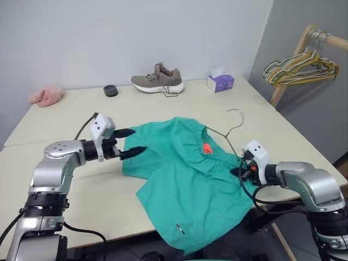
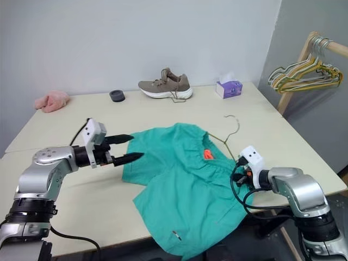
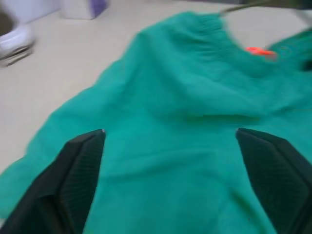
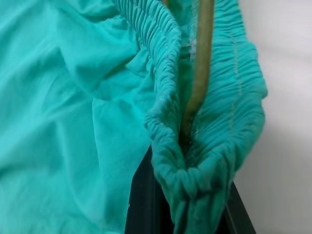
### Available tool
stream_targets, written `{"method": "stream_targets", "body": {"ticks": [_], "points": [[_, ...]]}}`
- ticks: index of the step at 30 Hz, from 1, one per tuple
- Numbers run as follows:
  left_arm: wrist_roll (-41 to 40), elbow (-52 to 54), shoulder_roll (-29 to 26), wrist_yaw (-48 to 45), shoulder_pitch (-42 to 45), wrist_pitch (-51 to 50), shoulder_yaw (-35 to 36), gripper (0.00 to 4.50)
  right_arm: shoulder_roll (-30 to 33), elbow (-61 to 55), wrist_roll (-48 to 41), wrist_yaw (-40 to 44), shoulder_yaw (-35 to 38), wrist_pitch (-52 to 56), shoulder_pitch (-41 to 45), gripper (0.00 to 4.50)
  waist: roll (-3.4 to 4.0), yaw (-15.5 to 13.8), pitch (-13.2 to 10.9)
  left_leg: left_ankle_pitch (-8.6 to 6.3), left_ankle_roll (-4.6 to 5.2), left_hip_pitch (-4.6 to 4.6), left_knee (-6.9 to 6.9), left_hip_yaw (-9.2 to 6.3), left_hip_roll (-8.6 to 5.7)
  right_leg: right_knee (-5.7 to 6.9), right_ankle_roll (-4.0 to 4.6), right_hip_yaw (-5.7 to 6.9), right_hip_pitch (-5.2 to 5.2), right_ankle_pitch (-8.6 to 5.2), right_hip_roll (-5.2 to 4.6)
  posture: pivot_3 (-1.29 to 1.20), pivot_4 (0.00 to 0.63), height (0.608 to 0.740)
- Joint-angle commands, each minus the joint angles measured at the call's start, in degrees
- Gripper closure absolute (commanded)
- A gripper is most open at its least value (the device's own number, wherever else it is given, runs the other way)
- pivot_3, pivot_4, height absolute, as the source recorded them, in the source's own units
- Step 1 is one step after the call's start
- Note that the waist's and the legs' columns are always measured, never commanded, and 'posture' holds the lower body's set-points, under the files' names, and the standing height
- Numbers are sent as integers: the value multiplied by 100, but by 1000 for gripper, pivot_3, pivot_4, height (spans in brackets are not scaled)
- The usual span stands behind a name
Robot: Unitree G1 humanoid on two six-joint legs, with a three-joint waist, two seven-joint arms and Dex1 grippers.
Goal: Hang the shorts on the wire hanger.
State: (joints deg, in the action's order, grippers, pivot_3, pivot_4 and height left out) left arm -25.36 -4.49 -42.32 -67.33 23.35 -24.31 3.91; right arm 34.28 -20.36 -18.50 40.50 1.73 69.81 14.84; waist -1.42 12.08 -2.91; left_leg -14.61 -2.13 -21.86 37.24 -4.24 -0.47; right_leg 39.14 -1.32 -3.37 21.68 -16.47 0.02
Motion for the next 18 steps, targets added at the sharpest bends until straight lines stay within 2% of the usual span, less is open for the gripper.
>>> {"method": "stream_targets", "body": {"ticks": [1, 6, 12, 18], "points": [[-406, 939, 40, -333, 207, -241, -248, 44, -212, -331, -4, -663, 1040, 516, -80, 4500, 7, 17, 5, 0, 0, 3, 0, 2, 0, 0, -5, -1, -2, -3, 1, -269, 0, 740], [-685, 1273, 447, -179, 668, -579, -463, 44, -501, -157, 459, -1740, 2327, 1579, 166, 4500, 46, 30, 29, 0, 0, 7, 0, 9, -5, -2, -17, -8, -8, -10, 6, -309, 0, 740], [-587, 942, 1108, 88, 1255, -700, -784, 44, -135, 707, 1025, -2672, 3420, 1374, 888, 4500, 83, 150, 47, 0, 1, 12, -6, 25, -4, -5, -19, -27, -10, -11, 38, -333, 0, 740], [-245, 955, 1624, 351, 1617, -406, -1184, 44, 546, 1993, 1312, -3306, 3919, 852, 2063, 4500, 101, 366, 52, 0, 2, 22, -18, 47, 0, -8, -15, -51, -11, -10, 46, -338, 0, 740]]}}
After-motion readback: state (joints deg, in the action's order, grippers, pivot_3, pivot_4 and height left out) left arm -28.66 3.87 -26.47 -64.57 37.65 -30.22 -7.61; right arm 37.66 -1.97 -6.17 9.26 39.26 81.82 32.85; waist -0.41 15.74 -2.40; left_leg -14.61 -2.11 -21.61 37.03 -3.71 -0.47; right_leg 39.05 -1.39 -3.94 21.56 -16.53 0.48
